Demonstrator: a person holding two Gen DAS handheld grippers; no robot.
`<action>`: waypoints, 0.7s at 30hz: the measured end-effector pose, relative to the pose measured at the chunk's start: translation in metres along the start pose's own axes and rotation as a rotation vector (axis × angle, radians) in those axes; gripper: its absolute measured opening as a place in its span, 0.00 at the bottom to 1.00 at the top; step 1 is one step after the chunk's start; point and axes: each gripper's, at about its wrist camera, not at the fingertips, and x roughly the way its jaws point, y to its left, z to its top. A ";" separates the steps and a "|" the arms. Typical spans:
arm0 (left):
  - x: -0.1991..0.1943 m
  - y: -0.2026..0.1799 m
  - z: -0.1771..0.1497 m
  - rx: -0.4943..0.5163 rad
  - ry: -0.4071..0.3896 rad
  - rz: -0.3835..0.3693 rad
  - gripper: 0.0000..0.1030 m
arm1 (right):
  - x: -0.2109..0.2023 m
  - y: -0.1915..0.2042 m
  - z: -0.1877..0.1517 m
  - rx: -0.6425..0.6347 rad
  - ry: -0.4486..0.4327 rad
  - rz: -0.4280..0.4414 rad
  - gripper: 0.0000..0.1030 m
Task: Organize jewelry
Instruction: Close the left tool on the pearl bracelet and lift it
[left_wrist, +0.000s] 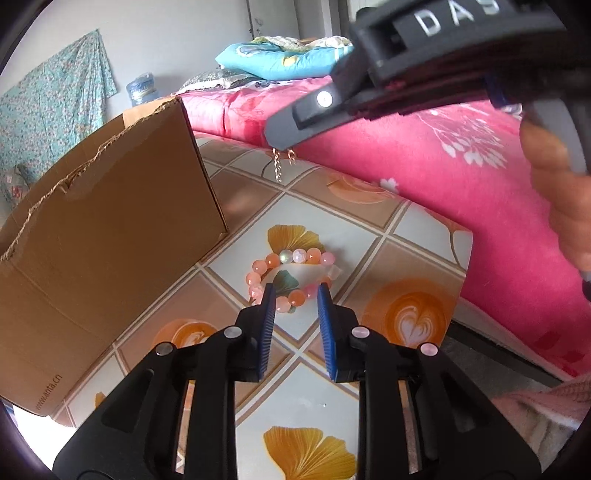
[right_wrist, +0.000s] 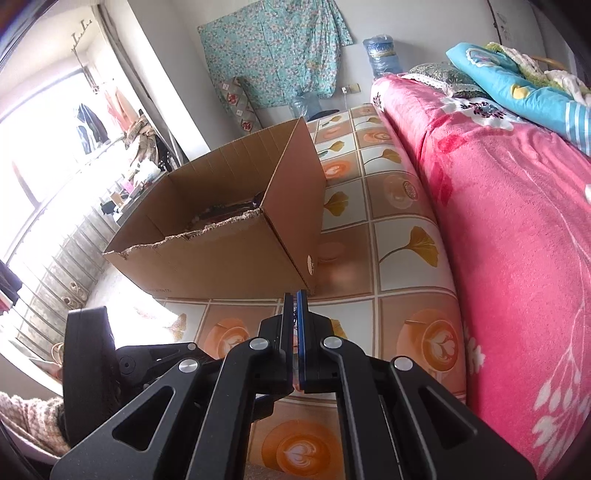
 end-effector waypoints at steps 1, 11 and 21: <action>-0.001 -0.002 -0.002 0.024 -0.001 0.019 0.14 | -0.003 0.001 0.001 0.000 -0.006 -0.001 0.02; -0.031 0.007 -0.015 0.049 -0.045 -0.049 0.33 | -0.010 0.009 0.002 0.010 -0.025 0.009 0.02; 0.001 -0.005 0.011 0.132 0.051 -0.125 0.26 | -0.006 -0.001 0.012 0.066 0.005 0.024 0.02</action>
